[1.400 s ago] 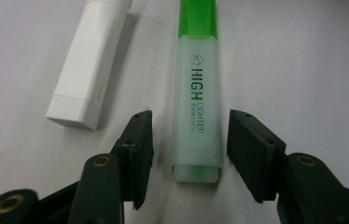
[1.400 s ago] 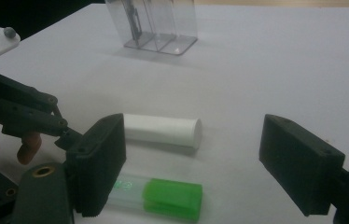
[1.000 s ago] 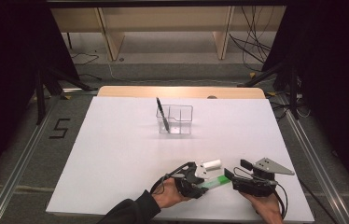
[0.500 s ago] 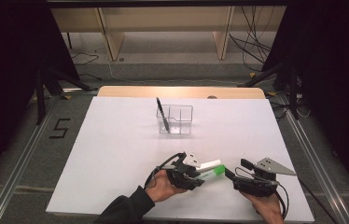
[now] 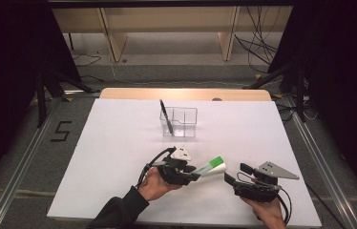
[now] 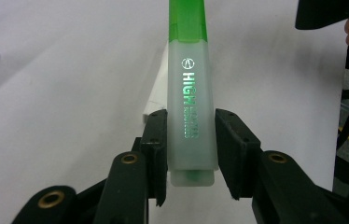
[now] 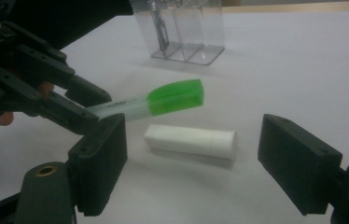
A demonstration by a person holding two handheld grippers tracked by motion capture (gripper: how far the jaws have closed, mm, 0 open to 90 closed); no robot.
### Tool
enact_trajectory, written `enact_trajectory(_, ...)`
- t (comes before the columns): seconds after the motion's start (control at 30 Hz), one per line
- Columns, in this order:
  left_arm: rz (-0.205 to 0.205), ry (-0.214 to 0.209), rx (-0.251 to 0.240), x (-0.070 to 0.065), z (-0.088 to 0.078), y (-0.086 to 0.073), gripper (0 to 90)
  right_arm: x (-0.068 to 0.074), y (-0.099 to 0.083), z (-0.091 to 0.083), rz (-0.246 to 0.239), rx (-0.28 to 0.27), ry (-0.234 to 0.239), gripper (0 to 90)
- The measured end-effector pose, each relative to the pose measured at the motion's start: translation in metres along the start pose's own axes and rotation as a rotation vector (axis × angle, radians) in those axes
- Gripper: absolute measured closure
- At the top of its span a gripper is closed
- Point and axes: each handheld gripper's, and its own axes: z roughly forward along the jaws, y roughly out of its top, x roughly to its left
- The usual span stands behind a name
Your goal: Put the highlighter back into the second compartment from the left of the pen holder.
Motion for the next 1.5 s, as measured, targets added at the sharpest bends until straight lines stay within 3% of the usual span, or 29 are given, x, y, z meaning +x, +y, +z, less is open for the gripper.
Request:
enact_trajectory(0.5, -0.023, 0.062, -0.065, 0.011, -0.017, -0.010, 65.8, 0.016, 0.006, 0.019, 0.053, 0.025, 0.066, 26.2)
enact_trajectory(0.83, -0.030, 0.075, -0.094, 0.014, -0.026, -0.021, 65.8, 0.027, 0.014, 0.040, 0.158, 0.026, 0.153, 29.7)
enact_trajectory(1.27, -0.067, 0.099, -0.150, 0.021, -0.044, -0.039, 65.8, 0.045, 0.022, 0.076, 0.256, 0.043, 0.229, 35.9)
enact_trajectory(1.5, -0.071, 0.110, -0.165, 0.020, -0.049, -0.042, 65.8, 0.050, 0.025, 0.088, 0.328, 0.025, 0.257, 40.2)
